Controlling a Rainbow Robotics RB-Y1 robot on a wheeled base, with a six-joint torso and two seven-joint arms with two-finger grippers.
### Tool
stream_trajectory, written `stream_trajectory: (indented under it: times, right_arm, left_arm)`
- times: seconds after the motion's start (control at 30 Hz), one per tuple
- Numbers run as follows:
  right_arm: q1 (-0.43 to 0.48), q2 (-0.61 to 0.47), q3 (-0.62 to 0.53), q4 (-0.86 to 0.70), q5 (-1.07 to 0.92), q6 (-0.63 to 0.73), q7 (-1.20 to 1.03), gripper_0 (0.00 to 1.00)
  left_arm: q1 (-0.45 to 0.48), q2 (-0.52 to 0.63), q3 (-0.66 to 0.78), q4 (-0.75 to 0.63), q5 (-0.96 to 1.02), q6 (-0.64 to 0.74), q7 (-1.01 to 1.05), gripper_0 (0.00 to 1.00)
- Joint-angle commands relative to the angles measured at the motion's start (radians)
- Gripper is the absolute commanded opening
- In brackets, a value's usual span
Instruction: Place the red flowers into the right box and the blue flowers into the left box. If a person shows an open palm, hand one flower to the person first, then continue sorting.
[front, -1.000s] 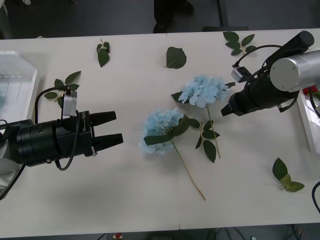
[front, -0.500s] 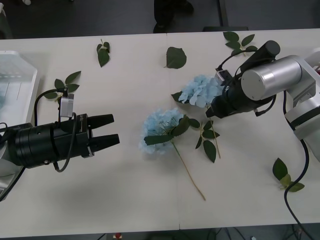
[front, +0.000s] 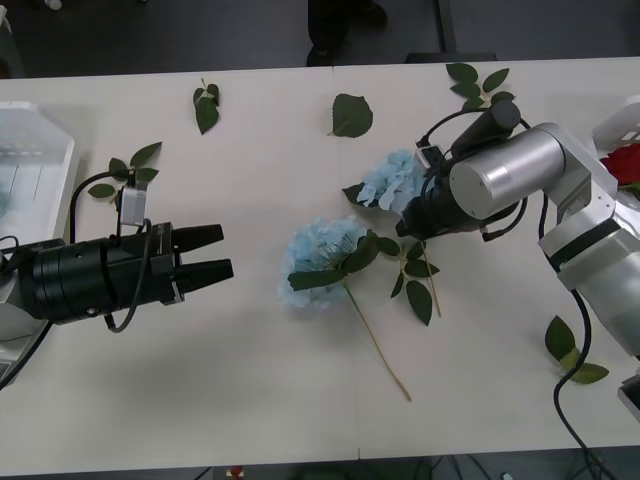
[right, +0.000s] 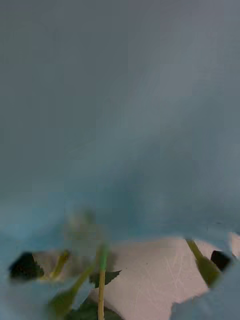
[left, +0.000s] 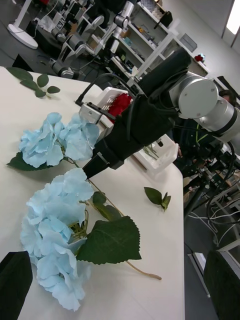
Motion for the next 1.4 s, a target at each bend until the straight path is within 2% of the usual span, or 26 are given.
stream_trajectory:
  times: [0.03,0.27,0.3,0.33,0.4,0.43,0.67,0.7,0.73,0.77,1.13,1.2,1.4]
  right_arm:
    - [-0.057,0.066,0.003,0.077,0.018,-0.036,0.001,1.0]
    - [-0.08,0.086,0.006,0.126,0.044,-0.053,0.012,1.0]
    - [-0.08,0.086,0.004,0.126,0.042,-0.053,0.013,0.92]
    - [-0.08,0.086,0.004,0.126,0.042,-0.053,0.013,0.92]
    - [-0.08,0.086,0.004,0.126,0.042,-0.053,0.013,0.54]
    - [-0.08,0.086,0.006,0.126,0.044,-0.053,0.013,0.47]
    - [-0.08,0.086,0.006,0.126,0.058,-0.053,0.013,0.47]
    - [-0.08,0.086,0.006,0.126,0.058,-0.052,0.013,0.04]
    - [-0.08,0.086,0.006,0.126,0.058,-0.052,0.013,0.04]
    - [-0.078,0.086,0.004,0.126,0.059,-0.052,0.013,0.0]
    - [-0.081,0.077,-0.013,0.126,0.044,-0.047,0.019,0.0]
    - [-0.087,0.071,-0.034,0.126,0.025,-0.029,0.027,0.0]
    - [-0.132,0.045,-0.22,0.125,-0.15,0.093,0.156,0.0]
  left_arm:
    - [-0.03,-0.001,0.016,-0.008,0.016,0.025,0.032,1.0]
    - [-0.033,-0.002,0.016,-0.008,0.016,0.031,0.032,1.0]
    - [-0.033,-0.002,0.016,-0.008,0.017,0.035,0.032,1.0]
    - [-0.033,-0.002,0.016,-0.008,0.017,0.035,0.032,1.0]
    - [-0.034,-0.002,0.016,-0.008,0.017,0.037,0.032,1.0]
    - [-0.034,-0.002,0.016,-0.008,0.017,0.039,0.032,1.0]
    - [-0.034,-0.002,0.016,-0.008,0.017,0.048,0.032,1.0]
    - [-0.033,-0.002,0.016,-0.008,0.016,0.051,0.032,1.0]
    - [-0.033,-0.002,0.016,-0.008,0.016,0.051,0.032,1.0]
    - [-0.033,-0.002,0.016,-0.008,0.017,0.052,0.032,1.0]
    - [-0.034,-0.002,0.016,0.005,0.019,0.054,0.032,1.0]
    - [-0.033,-0.002,0.016,0.005,0.026,0.054,0.032,1.0]
    - [-0.034,-0.002,0.016,0.005,0.04,0.054,0.032,1.0]
